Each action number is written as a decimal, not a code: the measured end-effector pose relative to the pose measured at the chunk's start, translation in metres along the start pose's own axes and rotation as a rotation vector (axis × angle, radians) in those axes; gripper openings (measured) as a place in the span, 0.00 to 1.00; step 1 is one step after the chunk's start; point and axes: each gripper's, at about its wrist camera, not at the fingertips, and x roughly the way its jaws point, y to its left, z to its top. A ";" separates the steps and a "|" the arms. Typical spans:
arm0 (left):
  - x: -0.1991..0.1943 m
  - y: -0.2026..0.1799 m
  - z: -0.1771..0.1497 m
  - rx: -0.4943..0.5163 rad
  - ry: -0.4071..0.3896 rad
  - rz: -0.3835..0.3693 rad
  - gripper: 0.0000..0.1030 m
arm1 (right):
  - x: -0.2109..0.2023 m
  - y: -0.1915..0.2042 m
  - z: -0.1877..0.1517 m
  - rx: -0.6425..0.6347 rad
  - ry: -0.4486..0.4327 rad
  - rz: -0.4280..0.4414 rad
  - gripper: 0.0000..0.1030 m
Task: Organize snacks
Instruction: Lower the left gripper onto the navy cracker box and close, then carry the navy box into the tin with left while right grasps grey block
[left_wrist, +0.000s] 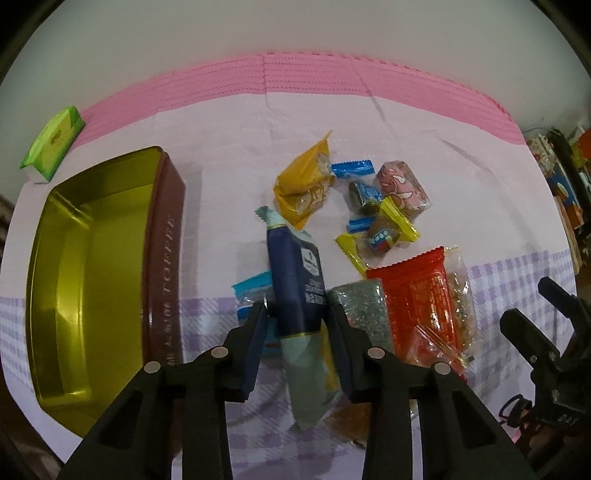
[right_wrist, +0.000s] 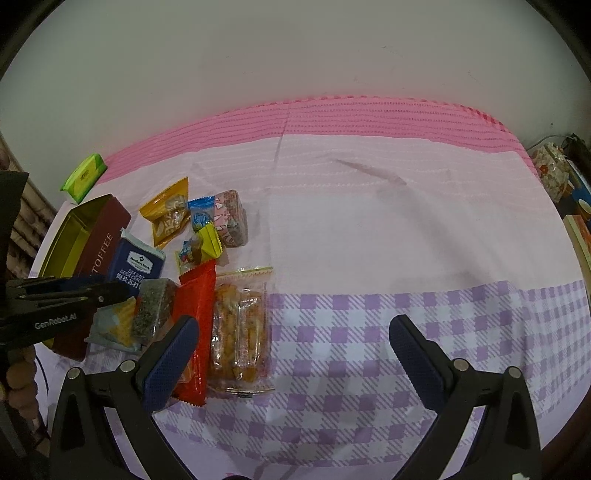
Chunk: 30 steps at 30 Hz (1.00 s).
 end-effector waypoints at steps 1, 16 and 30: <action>0.001 -0.001 0.001 0.001 0.002 -0.002 0.32 | 0.000 0.000 0.000 0.001 0.002 0.001 0.99; -0.001 -0.010 0.003 0.021 -0.004 -0.003 0.15 | 0.006 0.001 -0.001 0.007 0.019 0.003 0.99; -0.050 0.005 0.005 0.008 -0.071 -0.042 0.15 | 0.004 0.015 0.000 -0.025 0.018 -0.011 0.99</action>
